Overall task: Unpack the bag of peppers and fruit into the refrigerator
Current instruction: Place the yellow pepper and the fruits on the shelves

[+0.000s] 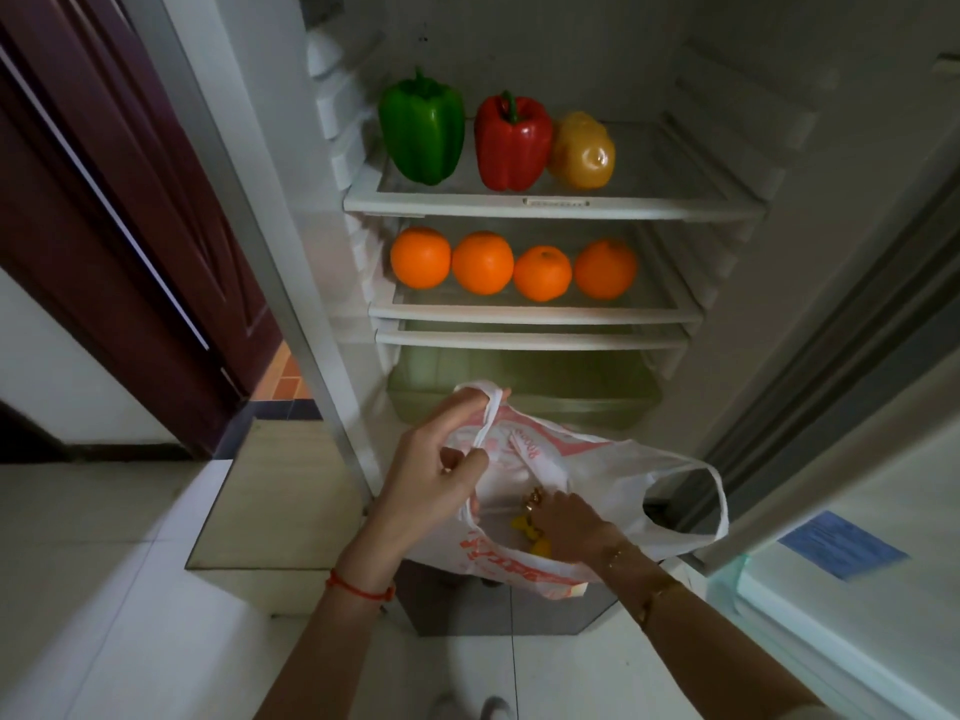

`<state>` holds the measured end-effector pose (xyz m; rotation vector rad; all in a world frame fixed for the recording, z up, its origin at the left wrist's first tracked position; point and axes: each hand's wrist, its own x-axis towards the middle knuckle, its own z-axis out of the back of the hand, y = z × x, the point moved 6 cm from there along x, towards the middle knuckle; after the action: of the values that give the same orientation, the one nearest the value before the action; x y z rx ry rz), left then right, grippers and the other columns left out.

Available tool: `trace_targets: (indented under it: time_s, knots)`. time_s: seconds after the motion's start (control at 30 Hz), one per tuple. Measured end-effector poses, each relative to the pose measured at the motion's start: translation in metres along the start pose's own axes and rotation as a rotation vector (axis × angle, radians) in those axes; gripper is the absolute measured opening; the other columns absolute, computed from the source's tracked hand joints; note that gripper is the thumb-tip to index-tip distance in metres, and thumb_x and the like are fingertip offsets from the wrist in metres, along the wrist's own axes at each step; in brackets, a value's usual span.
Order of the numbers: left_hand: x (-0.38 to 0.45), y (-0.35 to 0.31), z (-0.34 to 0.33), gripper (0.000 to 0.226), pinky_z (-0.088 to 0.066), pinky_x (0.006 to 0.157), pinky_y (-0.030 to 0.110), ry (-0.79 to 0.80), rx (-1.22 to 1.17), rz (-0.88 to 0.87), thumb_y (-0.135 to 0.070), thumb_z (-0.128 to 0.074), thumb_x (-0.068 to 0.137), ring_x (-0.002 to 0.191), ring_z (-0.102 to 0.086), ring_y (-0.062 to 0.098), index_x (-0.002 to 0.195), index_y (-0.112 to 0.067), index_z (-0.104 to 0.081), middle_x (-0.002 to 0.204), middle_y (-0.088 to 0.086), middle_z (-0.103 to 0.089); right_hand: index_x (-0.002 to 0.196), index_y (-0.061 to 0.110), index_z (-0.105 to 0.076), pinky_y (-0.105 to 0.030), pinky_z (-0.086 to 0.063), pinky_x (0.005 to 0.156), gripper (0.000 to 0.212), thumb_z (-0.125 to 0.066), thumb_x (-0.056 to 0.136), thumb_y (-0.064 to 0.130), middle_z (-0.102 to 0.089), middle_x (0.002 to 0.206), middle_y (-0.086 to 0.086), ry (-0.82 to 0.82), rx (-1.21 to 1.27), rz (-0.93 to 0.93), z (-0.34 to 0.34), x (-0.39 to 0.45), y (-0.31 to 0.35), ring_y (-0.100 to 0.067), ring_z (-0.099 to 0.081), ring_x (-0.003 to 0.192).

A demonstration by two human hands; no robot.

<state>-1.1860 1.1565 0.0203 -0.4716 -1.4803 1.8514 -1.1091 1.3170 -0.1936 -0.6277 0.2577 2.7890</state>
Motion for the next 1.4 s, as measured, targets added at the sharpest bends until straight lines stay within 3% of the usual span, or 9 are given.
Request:
trace_targets:
  time_s: [0.1, 0.2, 0.27, 0.43, 0.53, 0.73, 0.97, 1.17, 1.4]
  knots:
    - [-0.001, -0.001, 0.000, 0.065, -0.041, 0.052, 0.015, -0.002, 0.000, 0.000, 0.010, -0.057, 0.085, 0.050, -0.050, -0.002, 0.110, -0.050, -0.051, 0.110, -0.052, -0.053, 0.127, 0.012, -0.061, -0.039, -0.050, 0.096, 0.045, -0.057, 0.093, 0.040, -0.062, 0.130, -0.011, -0.119, -0.256, 0.026, -0.009, 0.002, -0.002, -0.031, -0.061, 0.115]
    - [-0.001, -0.003, -0.002, 0.064, -0.040, 0.053, 0.010, 0.006, 0.003, 0.003, 0.012, -0.056, 0.085, 0.062, -0.056, -0.013, 0.109, -0.048, -0.051, 0.108, -0.054, -0.051, 0.076, 0.022, -0.079, -0.032, -0.058, 0.060, 0.049, -0.089, 0.038, 0.051, -0.075, 0.080, 0.002, -0.077, -0.253, 0.024, -0.022, 0.008, -0.008, -0.019, -0.072, 0.074]
    - [0.000, -0.002, -0.003, 0.063, -0.042, 0.056, 0.010, 0.003, 0.003, 0.002, 0.011, -0.056, 0.085, 0.066, -0.057, -0.013, 0.109, -0.047, -0.051, 0.109, -0.054, -0.051, 0.060, 0.018, -0.076, -0.030, -0.057, 0.052, 0.047, -0.094, 0.026, 0.046, -0.071, 0.064, 0.001, -0.143, -0.129, 0.035, -0.015, 0.004, -0.005, -0.018, -0.070, 0.061]
    - [0.004, 0.001, -0.004, 0.059, -0.045, 0.069, 0.008, 0.006, 0.005, -0.001, 0.006, -0.059, 0.085, 0.090, -0.062, 0.003, 0.115, -0.045, -0.052, 0.110, -0.049, -0.052, 0.130, 0.022, -0.052, -0.039, -0.046, 0.102, 0.051, -0.069, 0.085, 0.040, -0.055, 0.130, -0.005, -0.056, 0.250, 0.018, 0.006, -0.010, -0.017, -0.025, -0.055, 0.118]
    - [0.008, -0.002, -0.006, 0.060, -0.046, 0.072, 0.008, 0.027, -0.001, -0.011, 0.005, -0.059, 0.086, 0.103, -0.062, 0.004, 0.114, -0.048, -0.051, 0.110, -0.047, -0.055, 0.129, 0.027, -0.046, -0.029, -0.053, 0.091, 0.066, -0.081, 0.074, 0.037, -0.048, 0.127, 0.000, -0.153, 0.634, -0.033, 0.043, -0.023, -0.032, -0.018, -0.054, 0.112]
    - [0.023, -0.005, -0.009, 0.060, -0.040, 0.058, 0.008, 0.022, -0.014, -0.020, 0.006, -0.058, 0.085, 0.056, -0.052, -0.004, 0.111, -0.049, -0.053, 0.107, -0.047, -0.057, 0.131, 0.017, -0.045, -0.039, -0.059, 0.087, 0.053, -0.072, 0.086, 0.012, -0.053, 0.128, -0.007, -0.445, 1.305, 0.097, 0.131, -0.069, -0.034, -0.024, -0.059, 0.114]
    - [0.036, -0.019, -0.016, 0.061, -0.040, 0.052, 0.004, 0.043, -0.017, -0.051, 0.011, -0.052, 0.088, 0.056, -0.056, -0.012, 0.106, -0.047, -0.049, 0.110, -0.013, -0.063, 0.139, 0.030, -0.044, -0.044, -0.058, 0.086, 0.059, -0.067, 0.085, 0.033, -0.052, 0.136, -0.004, -0.811, 1.712, 0.095, 0.198, -0.091, -0.056, -0.026, -0.063, 0.116]
    - [0.045, -0.010, -0.020, 0.056, -0.054, 0.075, 0.016, 0.067, -0.005, -0.033, -0.003, -0.058, 0.091, 0.090, -0.067, 0.007, 0.107, -0.056, -0.051, 0.112, -0.024, -0.063, 0.141, 0.024, -0.037, -0.029, -0.053, 0.094, 0.075, -0.079, 0.079, 0.035, -0.050, 0.131, 0.004, -1.189, 1.224, -0.082, 0.245, -0.098, -0.086, -0.007, -0.058, 0.111]
    - [0.052, -0.001, -0.018, 0.057, -0.055, 0.094, 0.043, 0.049, -0.013, -0.004, -0.003, -0.058, 0.090, 0.112, -0.064, 0.021, 0.112, -0.055, -0.052, 0.124, -0.007, -0.065, 0.141, 0.019, -0.041, -0.052, -0.039, 0.101, 0.071, -0.073, 0.080, 0.032, -0.047, 0.140, -0.008, -1.333, 0.283, -0.323, 0.263, -0.079, -0.101, -0.040, -0.039, 0.126]
